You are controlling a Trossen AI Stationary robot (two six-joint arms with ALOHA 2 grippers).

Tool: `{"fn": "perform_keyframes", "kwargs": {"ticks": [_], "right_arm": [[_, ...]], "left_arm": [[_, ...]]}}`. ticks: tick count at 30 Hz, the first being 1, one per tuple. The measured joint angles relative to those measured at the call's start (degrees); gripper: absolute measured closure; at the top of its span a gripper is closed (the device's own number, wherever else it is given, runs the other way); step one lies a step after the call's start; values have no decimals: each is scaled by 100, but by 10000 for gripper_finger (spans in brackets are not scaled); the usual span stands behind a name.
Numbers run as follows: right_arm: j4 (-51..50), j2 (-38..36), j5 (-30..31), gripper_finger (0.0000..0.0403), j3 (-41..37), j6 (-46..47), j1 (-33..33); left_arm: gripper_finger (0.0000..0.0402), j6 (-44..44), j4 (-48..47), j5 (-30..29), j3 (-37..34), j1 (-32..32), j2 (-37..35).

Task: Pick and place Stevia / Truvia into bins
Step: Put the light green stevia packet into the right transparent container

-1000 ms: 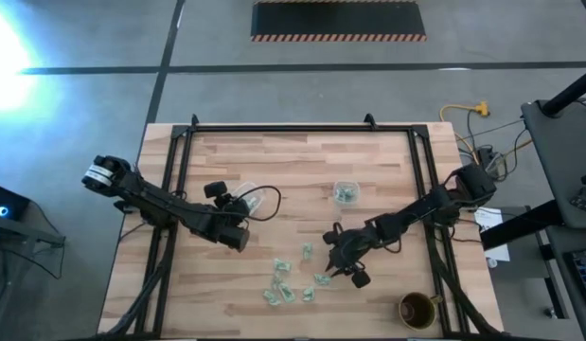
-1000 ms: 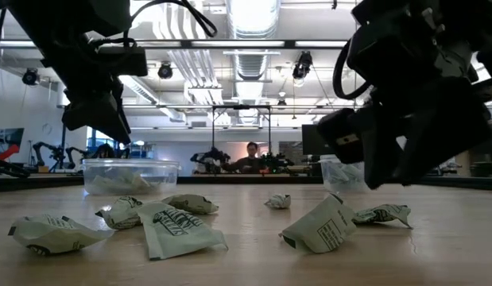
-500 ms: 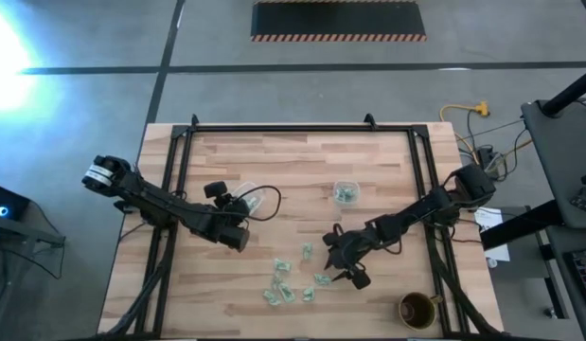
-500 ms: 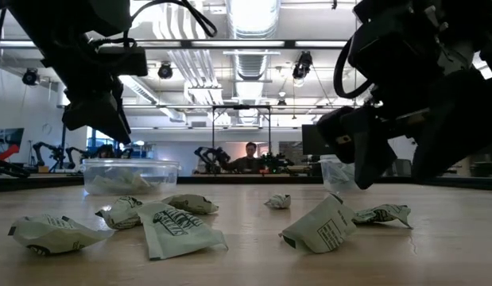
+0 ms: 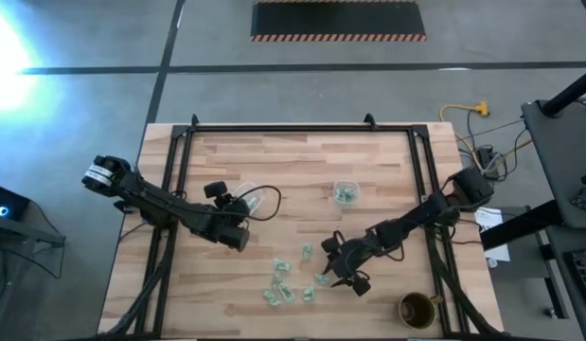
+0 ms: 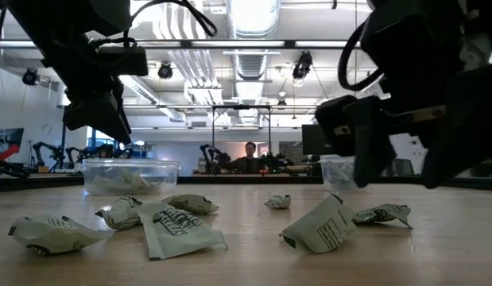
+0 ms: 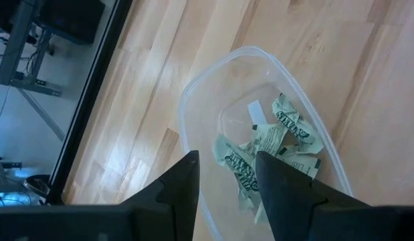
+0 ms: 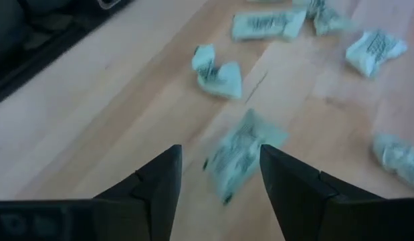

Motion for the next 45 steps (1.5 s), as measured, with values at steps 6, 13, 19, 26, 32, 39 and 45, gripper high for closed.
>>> {"fn": "perform_keyframes", "kwargs": {"ticks": [6, 13, 19, 26, 32, 39, 45], "right_arm": [[-86, 316, 15, 211, 170, 0, -12], [-202, 295, 19, 211, 198, -3, -12], [-283, 380, 322, 226, 203, -68, -14], [-292, 389, 405, 266, 205, -253, -40], [-317, 367, 449, 318, 205, -353, -47], [-321, 367, 455, 373, 200, -483, -49], [-332, 352, 472, 393, 200, -587, -49]], "left_arm": [[271, 2, 18, 12, -4, 0, 2], [271, 1, 51, 9, -48, 0, 2], [271, 2, 69, 4, -57, 0, 2], [271, 2, 106, 2, -60, 0, 2], [271, 2, 108, 2, -59, 0, 2], [271, 3, 108, 3, -68, 0, 2], [271, 4, 110, 2, -72, 0, 2]]}}
